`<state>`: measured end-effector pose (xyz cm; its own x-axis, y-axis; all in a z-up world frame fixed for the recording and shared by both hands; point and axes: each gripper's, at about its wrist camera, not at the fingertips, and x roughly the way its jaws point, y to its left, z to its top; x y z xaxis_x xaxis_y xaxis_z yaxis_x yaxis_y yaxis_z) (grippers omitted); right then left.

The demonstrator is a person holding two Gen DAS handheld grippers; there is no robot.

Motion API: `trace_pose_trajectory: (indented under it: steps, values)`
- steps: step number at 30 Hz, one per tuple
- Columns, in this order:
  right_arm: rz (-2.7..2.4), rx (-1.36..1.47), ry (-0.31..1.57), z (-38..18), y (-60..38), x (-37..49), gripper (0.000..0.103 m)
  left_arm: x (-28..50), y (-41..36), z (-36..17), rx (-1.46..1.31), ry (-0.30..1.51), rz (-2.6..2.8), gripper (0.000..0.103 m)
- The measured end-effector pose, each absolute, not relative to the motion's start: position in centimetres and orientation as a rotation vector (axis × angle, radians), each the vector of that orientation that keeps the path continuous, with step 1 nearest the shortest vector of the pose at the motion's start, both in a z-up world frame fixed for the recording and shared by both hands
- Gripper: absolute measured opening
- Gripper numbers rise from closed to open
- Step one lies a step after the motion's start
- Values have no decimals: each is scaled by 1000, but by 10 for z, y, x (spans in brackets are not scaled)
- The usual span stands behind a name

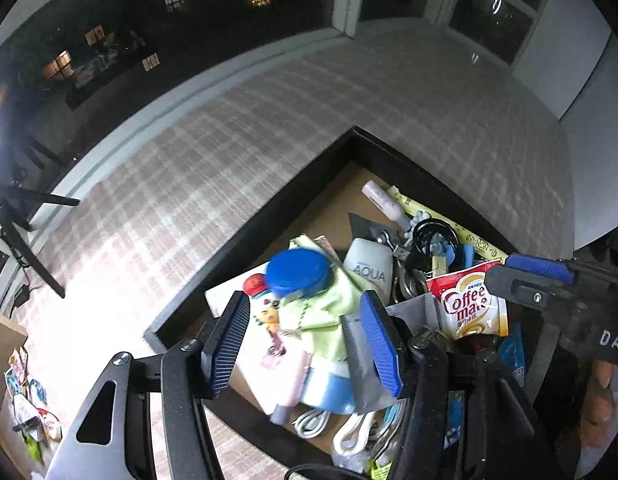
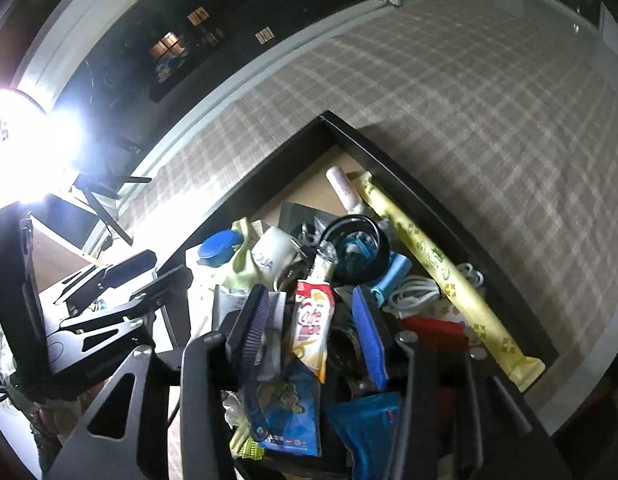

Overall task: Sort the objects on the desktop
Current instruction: 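Move both open tools back toward the items on the table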

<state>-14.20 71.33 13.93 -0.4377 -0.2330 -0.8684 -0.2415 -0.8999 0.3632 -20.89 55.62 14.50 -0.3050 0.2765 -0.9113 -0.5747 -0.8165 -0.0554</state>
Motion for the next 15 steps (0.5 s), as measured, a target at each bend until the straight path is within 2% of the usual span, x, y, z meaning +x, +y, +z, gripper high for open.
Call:
trace_pose_trajectory:
  steps: [11, 15]
  values:
    - [2711, -1715, 516, 164, 643, -165, 43, -212, 466, 154, -1453, 308, 2317, 55]
    - [2784, -1756, 383, 169, 598, -182, 43, -218, 417, 152, -1500, 264, 2403, 55]
